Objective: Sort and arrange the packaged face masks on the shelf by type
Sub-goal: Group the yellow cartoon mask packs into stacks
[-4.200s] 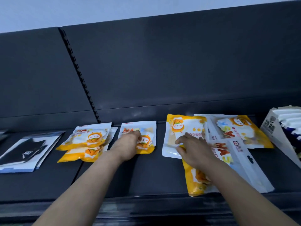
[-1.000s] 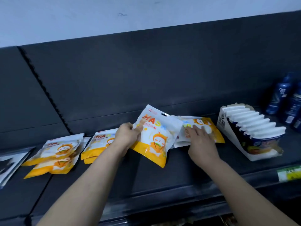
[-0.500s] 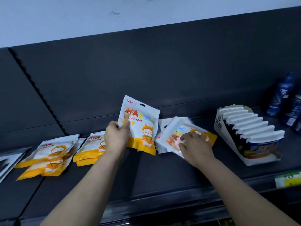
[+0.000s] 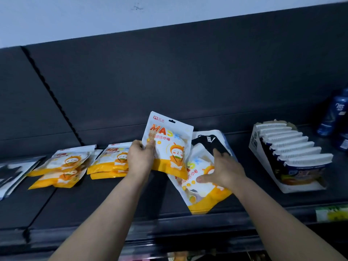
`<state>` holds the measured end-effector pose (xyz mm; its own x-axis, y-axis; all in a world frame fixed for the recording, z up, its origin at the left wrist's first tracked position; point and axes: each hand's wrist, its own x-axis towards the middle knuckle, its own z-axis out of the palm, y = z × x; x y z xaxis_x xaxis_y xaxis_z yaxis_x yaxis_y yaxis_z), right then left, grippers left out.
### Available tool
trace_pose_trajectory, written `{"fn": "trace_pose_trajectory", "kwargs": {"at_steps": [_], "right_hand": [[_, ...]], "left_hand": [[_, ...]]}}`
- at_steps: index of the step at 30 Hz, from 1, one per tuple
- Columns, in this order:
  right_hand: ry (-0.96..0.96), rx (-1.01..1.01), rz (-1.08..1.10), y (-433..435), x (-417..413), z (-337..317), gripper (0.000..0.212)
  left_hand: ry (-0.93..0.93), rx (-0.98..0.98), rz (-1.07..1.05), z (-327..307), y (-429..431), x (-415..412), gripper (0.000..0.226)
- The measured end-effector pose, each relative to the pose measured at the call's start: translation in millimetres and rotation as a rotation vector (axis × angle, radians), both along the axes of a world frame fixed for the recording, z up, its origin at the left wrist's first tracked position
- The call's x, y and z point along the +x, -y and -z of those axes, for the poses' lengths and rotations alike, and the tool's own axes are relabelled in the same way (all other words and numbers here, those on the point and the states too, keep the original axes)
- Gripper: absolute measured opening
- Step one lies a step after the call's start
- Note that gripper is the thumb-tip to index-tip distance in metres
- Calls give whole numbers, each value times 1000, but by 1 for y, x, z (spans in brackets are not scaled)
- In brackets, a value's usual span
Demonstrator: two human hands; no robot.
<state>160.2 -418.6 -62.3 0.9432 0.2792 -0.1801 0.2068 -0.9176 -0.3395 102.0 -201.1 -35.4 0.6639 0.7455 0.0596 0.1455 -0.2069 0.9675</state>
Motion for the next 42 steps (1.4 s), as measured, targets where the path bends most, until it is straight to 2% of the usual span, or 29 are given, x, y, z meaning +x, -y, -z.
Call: {"fn": "trace_pose_trajectory", "kwargs": {"at_steps": [2, 5, 8, 11, 19, 21, 23, 25, 27, 29, 31, 32, 36, 39, 42], "right_hand": [[-22, 100, 36, -1, 0, -2, 95], [60, 291, 98, -5, -4, -14, 74], [131, 581, 188, -24, -7, -26, 68], [19, 874, 177, -61, -11, -31, 68], [10, 911, 113, -194, -30, -27, 58], [48, 863, 109, -222, -26, -29, 59], [203, 581, 106, -244, -24, -30, 61], [463, 287, 43, -260, -29, -29, 58], [581, 209, -113, -282, -39, -28, 46], [470, 123, -235, -301, -50, -25, 36], [298, -33, -267, -317, -57, -17, 36], [273, -86, -258, -322, -59, -14, 37], [365, -23, -208, -333, -66, -14, 37], [318, -46, -233, -341, -73, -19, 36], [364, 4, -233, -342, -77, -16, 32]], "left_hand": [[46, 5, -17, -3, -1, -5, 28], [140, 52, -101, -10, -12, -13, 28], [216, 98, -207, -19, -33, -23, 26], [285, 130, -316, -26, -63, -35, 28], [352, 93, -413, -28, -187, -87, 24], [343, 82, -431, -27, -220, -98, 24], [319, 67, -441, -22, -257, -105, 35], [254, 63, -408, -17, -287, -108, 52], [200, 46, -345, -13, -308, -109, 64], [123, 49, -295, -12, -317, -110, 61], [-66, 184, -255, -7, -324, -110, 55], [-184, 285, -239, -4, -326, -110, 53], [-408, 638, -60, 5, -324, -104, 44], [-606, 723, 169, 5, -319, -99, 34], [-604, 814, 168, 0, -314, -94, 34]]}}
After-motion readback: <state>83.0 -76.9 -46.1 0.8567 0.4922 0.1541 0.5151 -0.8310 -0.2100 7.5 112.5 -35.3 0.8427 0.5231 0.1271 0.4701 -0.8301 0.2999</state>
